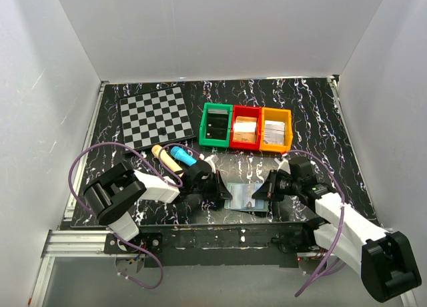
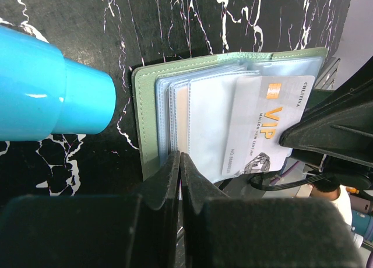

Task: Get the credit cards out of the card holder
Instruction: Remove the credit card from the card holder.

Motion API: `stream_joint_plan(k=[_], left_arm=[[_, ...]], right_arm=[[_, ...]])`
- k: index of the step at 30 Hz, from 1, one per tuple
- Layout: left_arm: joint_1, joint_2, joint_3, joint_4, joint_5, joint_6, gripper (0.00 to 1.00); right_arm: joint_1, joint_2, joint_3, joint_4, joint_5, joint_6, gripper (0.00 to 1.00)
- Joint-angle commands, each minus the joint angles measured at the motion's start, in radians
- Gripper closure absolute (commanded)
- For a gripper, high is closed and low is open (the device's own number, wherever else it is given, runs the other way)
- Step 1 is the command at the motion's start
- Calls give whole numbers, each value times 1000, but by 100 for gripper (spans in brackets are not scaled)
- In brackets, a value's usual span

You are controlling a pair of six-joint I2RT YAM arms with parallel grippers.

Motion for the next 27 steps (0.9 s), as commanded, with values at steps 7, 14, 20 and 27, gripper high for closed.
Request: stream_joint_plan(k=[7, 14, 20, 27], left_arm=[[4, -10, -34, -62, -30, 15, 100], [4, -24, -36, -58, -28, 20, 100], [4, -47, -22, -71, -28, 32, 100], [4, -148, 29, -126, -31, 64, 77]], right_arm=[[-25, -54, 64, -112, 6, -44, 99], [-26, -94, 126, -236, 38, -80, 99], [-27, -131, 182, -346, 81, -115, 99], [-30, -175, 276, -464, 156, -156, 99]])
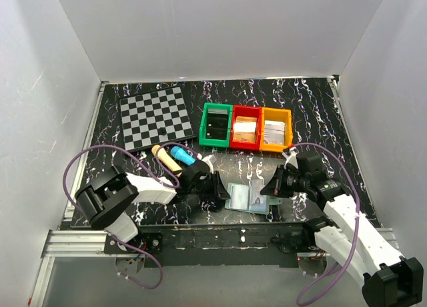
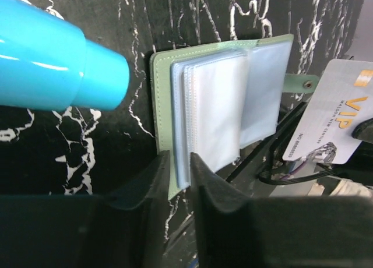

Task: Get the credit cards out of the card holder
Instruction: Remove the credit card from the card holder.

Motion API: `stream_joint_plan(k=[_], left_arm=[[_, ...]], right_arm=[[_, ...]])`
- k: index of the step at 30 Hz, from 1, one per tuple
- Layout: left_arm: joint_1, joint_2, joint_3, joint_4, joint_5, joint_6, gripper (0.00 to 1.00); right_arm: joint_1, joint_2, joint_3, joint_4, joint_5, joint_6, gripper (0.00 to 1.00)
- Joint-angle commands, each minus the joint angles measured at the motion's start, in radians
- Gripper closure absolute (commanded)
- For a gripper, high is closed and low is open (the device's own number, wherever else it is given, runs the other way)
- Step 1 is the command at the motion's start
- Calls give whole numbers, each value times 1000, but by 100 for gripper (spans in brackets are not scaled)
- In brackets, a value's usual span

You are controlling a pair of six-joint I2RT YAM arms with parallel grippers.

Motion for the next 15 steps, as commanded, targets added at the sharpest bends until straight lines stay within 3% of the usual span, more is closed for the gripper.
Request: stream_joint_plan(k=[1, 5, 10, 15], left_arm=[[4, -115, 50, -74, -17, 45, 73], [4, -239, 88, -126, -49, 59, 61], [8, -438, 123, -258, -186, 119, 55], [21, -703, 15, -188, -338, 206, 27]], right_arm=[[-4, -39, 113, -111, 93, -57, 99], [-4, -43, 206, -169, 132, -94, 99], [-3, 5, 331, -211, 11, -209, 99], [9, 68, 509, -361, -123, -370, 99]])
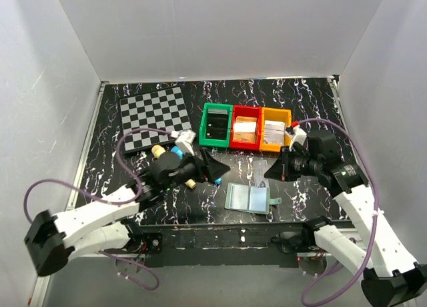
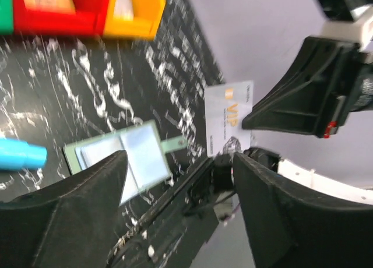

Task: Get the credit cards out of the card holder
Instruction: Remove the credit card from the card holder.

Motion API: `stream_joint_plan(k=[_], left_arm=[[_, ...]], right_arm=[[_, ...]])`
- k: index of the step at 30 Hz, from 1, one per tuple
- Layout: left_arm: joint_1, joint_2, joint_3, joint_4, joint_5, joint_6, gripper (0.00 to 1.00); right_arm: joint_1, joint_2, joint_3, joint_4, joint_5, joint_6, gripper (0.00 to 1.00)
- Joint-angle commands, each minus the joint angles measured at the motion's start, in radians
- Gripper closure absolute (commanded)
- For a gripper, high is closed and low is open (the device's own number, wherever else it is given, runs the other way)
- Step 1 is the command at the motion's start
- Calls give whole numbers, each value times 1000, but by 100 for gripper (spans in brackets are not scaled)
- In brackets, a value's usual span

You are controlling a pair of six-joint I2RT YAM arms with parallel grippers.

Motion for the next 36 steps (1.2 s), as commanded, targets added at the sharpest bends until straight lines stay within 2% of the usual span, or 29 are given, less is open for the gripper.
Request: stream_joint_plan(k=[1, 3, 5, 8, 10, 12, 21, 36], left_arm=[[23, -222, -98, 48, -153, 113, 21], [44, -298, -137, 101, -73, 168, 14], [72, -334, -138, 118, 88, 212, 9], [98, -339, -120, 161, 334, 243, 9], [101, -331, -131, 254, 485, 234, 10], [101, -317, -148, 347, 574, 207, 11], [103, -153, -79, 442, 834, 157, 22], [75, -49, -48, 419, 929, 162, 42]], right_arm=[[18, 37, 154, -130, -185, -194, 99], [58, 49, 180, -130, -271, -218, 99], [113, 72, 214, -160, -350, -248, 99], [229, 95, 257, -213, -372, -284, 99], [298, 95, 266, -205, -372, -273, 99], [346, 95, 267, -185, -375, -258, 99], [424, 146, 264, -145, -394, -248, 99], [463, 218, 286, -95, -371, -241, 99]])
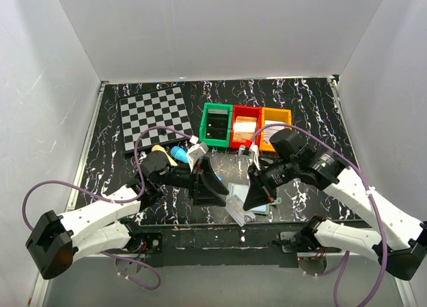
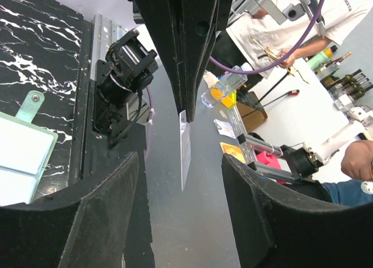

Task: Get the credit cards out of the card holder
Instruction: Remove the credit card from the card holder, then place the credit card in the storage box.

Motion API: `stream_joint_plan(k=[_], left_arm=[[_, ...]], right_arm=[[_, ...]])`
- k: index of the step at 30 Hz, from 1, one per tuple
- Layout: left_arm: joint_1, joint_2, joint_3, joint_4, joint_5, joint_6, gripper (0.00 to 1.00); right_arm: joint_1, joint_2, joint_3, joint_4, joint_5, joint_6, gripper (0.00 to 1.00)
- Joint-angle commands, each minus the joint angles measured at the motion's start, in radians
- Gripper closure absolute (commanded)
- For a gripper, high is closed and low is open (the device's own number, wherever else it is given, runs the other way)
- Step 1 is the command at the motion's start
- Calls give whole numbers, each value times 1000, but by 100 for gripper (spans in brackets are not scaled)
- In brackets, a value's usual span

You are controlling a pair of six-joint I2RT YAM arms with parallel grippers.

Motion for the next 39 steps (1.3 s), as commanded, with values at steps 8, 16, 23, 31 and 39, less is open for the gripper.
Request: stream_joint_plan(k=[8, 16, 23, 31, 39], left_arm=[[-52, 41, 49, -18, 58, 28, 64], [-71, 68, 46, 12, 49, 19, 100], [-71, 35, 18, 13, -51, 36, 100], [-72, -45, -155, 316, -345, -74, 100], [-72, -41, -150, 319, -387, -73, 100]], right_arm=[[10, 41, 70, 37, 2, -15, 99], [12, 26, 55, 48, 12, -9, 99], [7, -64, 50, 95, 223, 52, 59], [-7, -405, -284, 577, 468, 246, 42], [-10, -368, -282, 617, 378, 306, 38]])
